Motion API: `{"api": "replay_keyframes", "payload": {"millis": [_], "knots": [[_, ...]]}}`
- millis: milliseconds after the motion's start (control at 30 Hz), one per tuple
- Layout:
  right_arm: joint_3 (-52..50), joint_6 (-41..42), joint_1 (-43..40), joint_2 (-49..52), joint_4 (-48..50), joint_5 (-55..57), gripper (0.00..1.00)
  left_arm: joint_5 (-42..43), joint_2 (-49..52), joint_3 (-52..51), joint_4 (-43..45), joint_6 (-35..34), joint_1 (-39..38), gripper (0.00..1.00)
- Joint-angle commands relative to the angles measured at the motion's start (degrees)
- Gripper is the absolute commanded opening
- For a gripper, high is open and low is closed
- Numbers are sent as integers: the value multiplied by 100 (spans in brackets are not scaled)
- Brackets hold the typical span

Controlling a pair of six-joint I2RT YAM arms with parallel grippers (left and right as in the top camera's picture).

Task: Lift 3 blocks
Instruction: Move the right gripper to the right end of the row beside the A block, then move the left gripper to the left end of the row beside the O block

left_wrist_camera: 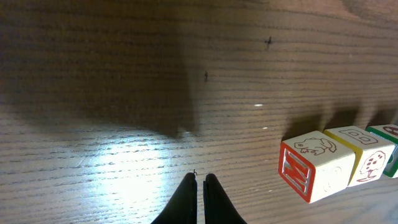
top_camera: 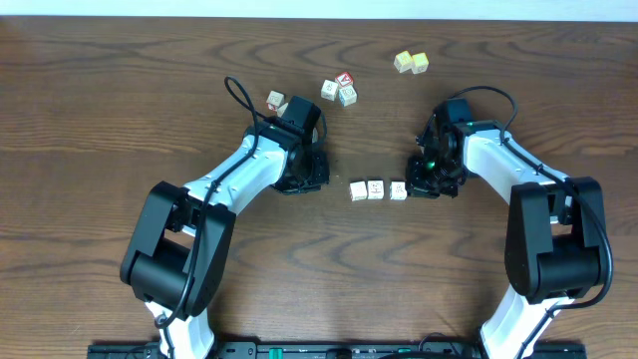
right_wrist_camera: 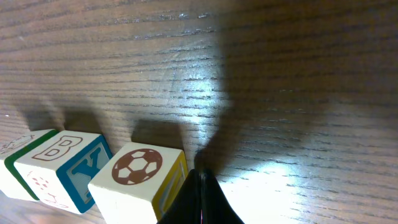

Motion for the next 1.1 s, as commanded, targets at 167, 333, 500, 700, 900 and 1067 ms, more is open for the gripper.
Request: {"api": "replay_keyframes", "payload": {"millis": [167,333,500,700,900,1067], "knots": [[-42,164,184,17,61,-68,1,50,105,-39,-20,-7,-4,8],[-42,271,275,17,142,-63,1,50,105,-39,-20,-7,-4,7],[-42,393,358,17,214,-61,1,50,105,-39,-20,-7,-4,7],[-42,391,358,17,278,-61,1,52,105,-39,-20,-7,-4,7],[-42,391,358,17,323,-61,1,55,105,-39,-66,-4,-4,7],[-42,393,358,17,326,-61,1,55,105,-44,-81,-7,-133,7]]}}
